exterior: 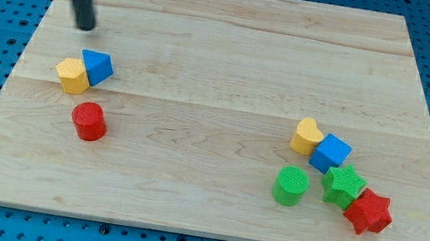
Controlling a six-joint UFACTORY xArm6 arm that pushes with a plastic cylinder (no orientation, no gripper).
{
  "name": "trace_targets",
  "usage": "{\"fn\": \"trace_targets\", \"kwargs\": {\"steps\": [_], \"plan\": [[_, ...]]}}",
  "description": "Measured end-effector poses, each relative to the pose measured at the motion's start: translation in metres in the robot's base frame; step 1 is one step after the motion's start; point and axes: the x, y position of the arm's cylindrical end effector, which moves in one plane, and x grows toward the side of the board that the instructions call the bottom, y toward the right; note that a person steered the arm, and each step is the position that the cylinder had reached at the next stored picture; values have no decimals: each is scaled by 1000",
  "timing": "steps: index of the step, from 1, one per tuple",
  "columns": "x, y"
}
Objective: Push the yellow hexagon towards the line of blocks
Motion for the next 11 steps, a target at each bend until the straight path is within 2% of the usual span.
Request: {"fn": "trace_targets", "kwargs": {"steps": [1, 2, 3, 4, 5, 8, 9, 10, 11], "plan": [[34, 72], [64, 114], [11, 76], [35, -25], [65, -51], [76, 182], [122, 201], [80, 177], [62, 88]]}}
